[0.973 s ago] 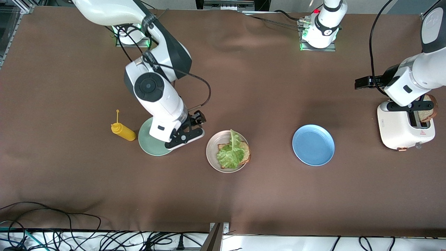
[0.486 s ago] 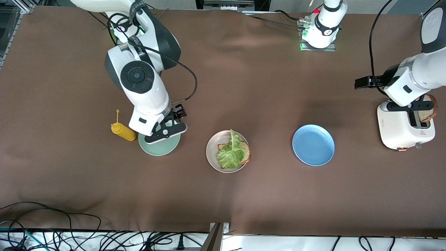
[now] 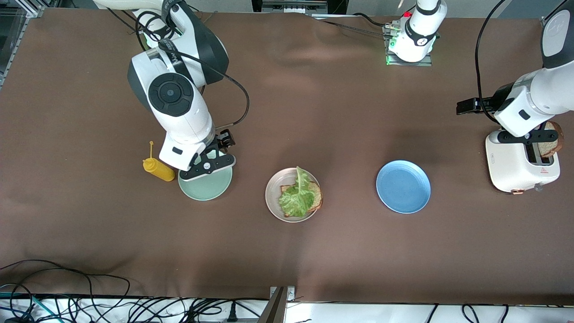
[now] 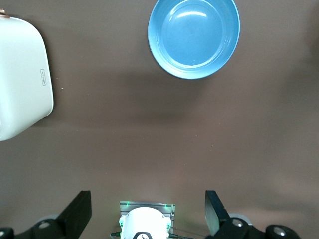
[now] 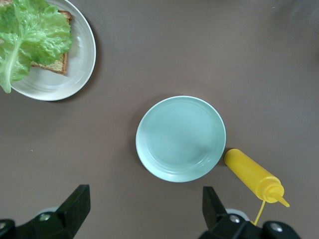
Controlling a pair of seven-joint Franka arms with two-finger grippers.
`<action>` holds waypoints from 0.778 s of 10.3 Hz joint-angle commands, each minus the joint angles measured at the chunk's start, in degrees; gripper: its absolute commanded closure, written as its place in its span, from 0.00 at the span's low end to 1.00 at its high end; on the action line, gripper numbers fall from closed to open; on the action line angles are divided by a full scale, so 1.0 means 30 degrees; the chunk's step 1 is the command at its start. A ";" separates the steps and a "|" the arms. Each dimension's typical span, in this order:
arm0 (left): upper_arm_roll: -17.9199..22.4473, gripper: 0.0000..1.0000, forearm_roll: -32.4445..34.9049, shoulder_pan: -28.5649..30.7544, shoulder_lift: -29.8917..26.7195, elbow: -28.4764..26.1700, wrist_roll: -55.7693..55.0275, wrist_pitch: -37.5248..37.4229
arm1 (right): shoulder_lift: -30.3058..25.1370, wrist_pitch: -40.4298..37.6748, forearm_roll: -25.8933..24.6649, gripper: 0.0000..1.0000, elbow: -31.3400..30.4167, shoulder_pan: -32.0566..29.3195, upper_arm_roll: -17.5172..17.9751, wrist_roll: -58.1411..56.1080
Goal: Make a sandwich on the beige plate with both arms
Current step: 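Move the right gripper over the mint plate beside the mustard bottle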
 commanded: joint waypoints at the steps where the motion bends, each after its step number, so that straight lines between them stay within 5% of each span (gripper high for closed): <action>1: -0.0021 0.00 0.0468 -0.0003 -0.0157 -0.0063 0.0180 -0.0067 | -0.0655 -0.0306 -0.0154 0.00 -0.0577 -0.0071 0.0007 -0.0219; 5: -0.0021 0.00 0.0439 -0.0032 -0.0128 -0.0063 0.0180 -0.0067 | -0.1149 -0.0278 -0.0096 0.00 -0.1275 -0.0072 -0.0459 -0.0775; 8: -0.0021 0.00 0.0439 -0.0032 -0.0157 -0.0063 0.0180 -0.0067 | -0.4893 -0.0218 0.0340 0.00 -0.5429 -0.0101 -0.2386 -0.4277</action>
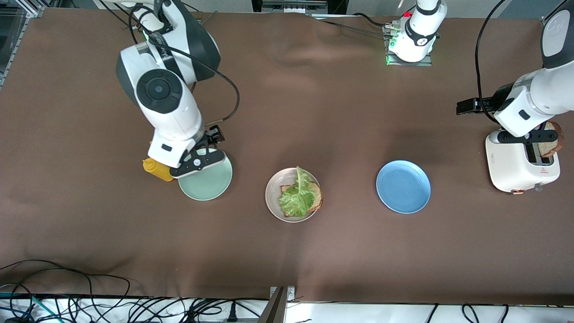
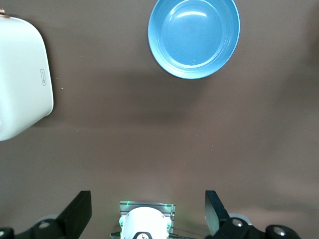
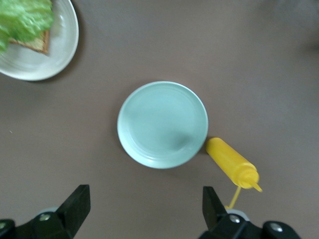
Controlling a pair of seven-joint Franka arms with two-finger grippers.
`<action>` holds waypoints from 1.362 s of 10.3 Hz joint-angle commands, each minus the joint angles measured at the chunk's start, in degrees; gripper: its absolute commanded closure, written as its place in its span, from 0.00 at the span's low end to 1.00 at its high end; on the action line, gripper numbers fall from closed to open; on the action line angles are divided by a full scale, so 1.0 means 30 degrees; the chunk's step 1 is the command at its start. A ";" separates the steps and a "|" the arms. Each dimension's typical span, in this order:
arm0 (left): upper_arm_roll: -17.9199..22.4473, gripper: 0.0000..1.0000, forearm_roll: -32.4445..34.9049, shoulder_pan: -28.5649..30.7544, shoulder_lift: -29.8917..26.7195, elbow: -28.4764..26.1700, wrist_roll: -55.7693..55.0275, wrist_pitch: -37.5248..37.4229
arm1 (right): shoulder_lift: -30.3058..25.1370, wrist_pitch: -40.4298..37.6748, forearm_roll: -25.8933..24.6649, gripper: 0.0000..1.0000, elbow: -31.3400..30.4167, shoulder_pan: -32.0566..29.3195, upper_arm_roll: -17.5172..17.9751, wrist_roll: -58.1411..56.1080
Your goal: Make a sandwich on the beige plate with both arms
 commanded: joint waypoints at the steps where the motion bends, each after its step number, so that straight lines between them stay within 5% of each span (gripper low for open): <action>1: -0.0020 0.00 0.0439 -0.0030 -0.0158 -0.0083 0.0180 -0.0067 | -0.3734 0.0268 0.1059 0.00 -0.4292 -0.0129 -0.2148 -0.3624; 4: -0.0020 0.00 0.0439 -0.0030 -0.0128 -0.0083 0.0151 -0.0067 | -0.4855 0.0475 0.2763 0.00 -0.6232 -0.0625 -0.5284 -0.9015; 9: -0.0020 0.00 0.0409 -0.0030 -0.0128 -0.0054 0.0180 -0.0067 | -0.4010 0.3023 0.5891 0.00 -0.8053 -0.1357 -0.9213 -1.7834; 11: -0.0049 0.00 0.0409 -0.0030 -0.0128 -0.0054 0.0180 -0.0067 | -0.2841 0.3024 0.8232 0.00 -0.7645 -0.2669 -0.9483 -2.0998; 14: -0.0049 0.00 0.0409 -0.0029 -0.0128 -0.0054 0.0180 -0.0067 | -0.2717 0.3053 0.8947 0.00 -0.7263 -0.3087 -0.9512 -2.2625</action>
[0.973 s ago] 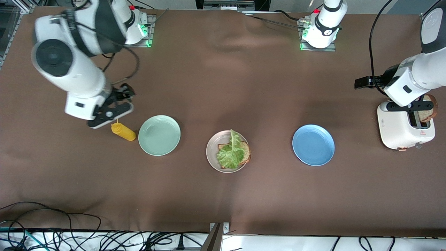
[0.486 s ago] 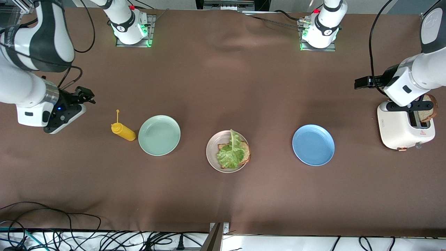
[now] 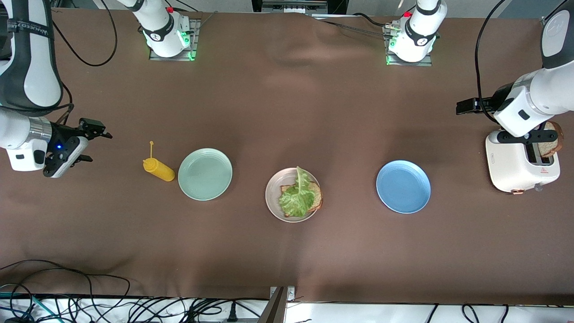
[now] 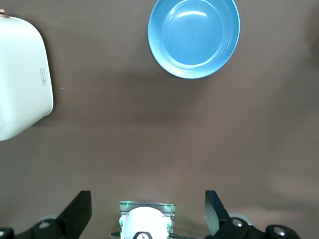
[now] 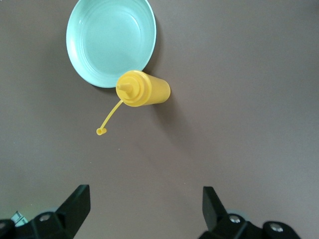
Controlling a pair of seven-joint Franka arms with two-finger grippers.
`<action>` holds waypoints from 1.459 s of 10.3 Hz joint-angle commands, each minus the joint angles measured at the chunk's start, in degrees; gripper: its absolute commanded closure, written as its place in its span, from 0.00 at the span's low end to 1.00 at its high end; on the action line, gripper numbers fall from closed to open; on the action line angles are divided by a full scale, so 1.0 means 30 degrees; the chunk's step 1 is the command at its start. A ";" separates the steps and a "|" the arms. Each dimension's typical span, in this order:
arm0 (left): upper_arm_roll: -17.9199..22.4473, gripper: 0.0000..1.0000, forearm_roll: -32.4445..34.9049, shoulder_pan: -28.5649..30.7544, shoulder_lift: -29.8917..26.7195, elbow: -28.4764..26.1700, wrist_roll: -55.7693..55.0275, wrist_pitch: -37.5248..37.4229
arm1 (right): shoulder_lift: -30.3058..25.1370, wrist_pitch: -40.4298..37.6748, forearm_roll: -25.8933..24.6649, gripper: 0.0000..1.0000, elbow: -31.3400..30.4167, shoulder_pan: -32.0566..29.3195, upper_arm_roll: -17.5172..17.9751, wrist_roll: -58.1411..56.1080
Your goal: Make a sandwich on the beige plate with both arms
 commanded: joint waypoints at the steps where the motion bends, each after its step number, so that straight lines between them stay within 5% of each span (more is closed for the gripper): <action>1: -0.0008 0.00 0.0409 0.0000 -0.0129 -0.0040 0.0180 -0.0067 | 0.0007 -0.0073 0.0538 0.00 0.0768 -0.0111 0.0076 -0.0572; 15: -0.0008 0.00 0.0380 0.0000 -0.0129 -0.0040 0.0180 -0.0067 | 0.0680 -0.0130 0.0509 0.00 0.1881 0.0093 0.0165 -0.0425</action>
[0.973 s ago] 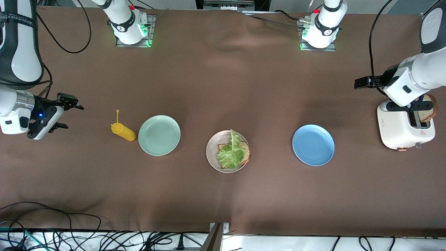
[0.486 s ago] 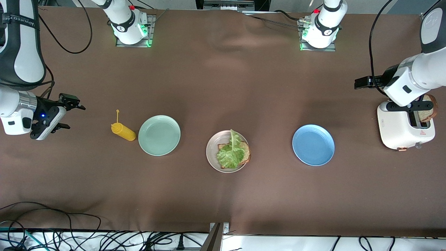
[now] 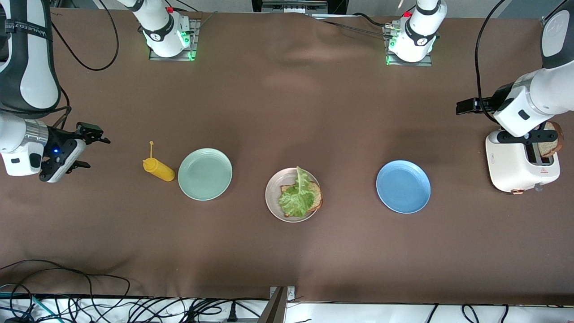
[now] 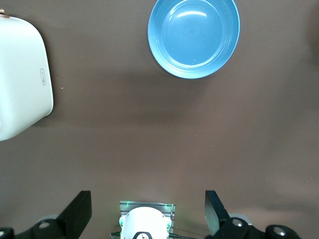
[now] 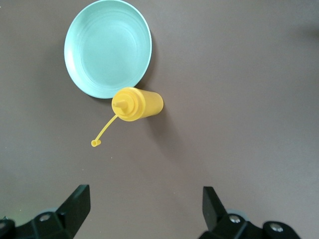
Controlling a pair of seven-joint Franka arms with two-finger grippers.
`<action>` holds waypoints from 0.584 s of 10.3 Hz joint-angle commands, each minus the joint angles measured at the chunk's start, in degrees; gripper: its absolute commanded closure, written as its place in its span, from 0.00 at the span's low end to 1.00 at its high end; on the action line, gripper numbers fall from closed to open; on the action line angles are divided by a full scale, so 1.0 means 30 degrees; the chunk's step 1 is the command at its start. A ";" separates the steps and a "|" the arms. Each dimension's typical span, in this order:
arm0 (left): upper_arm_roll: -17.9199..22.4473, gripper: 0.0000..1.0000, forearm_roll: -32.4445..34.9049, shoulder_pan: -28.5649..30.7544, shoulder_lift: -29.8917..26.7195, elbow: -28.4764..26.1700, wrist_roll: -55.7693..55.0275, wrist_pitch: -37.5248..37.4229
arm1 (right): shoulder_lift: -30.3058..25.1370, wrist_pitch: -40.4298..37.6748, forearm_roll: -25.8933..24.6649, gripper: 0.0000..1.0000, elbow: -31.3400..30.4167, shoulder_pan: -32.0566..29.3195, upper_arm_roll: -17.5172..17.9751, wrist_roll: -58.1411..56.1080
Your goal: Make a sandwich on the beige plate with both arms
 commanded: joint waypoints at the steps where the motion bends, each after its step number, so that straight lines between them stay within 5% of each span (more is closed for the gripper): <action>1: -0.0008 0.00 0.0380 -0.0031 -0.0100 -0.0039 0.0180 -0.0067 | 0.0451 -0.0188 0.0387 0.00 0.0827 -0.0020 0.0019 -0.0365; 6: -0.0008 0.00 0.0380 -0.0002 -0.0100 -0.0039 0.0151 -0.0067 | 0.1008 -0.0217 0.0416 0.00 0.1150 -0.0195 -0.0010 -0.0599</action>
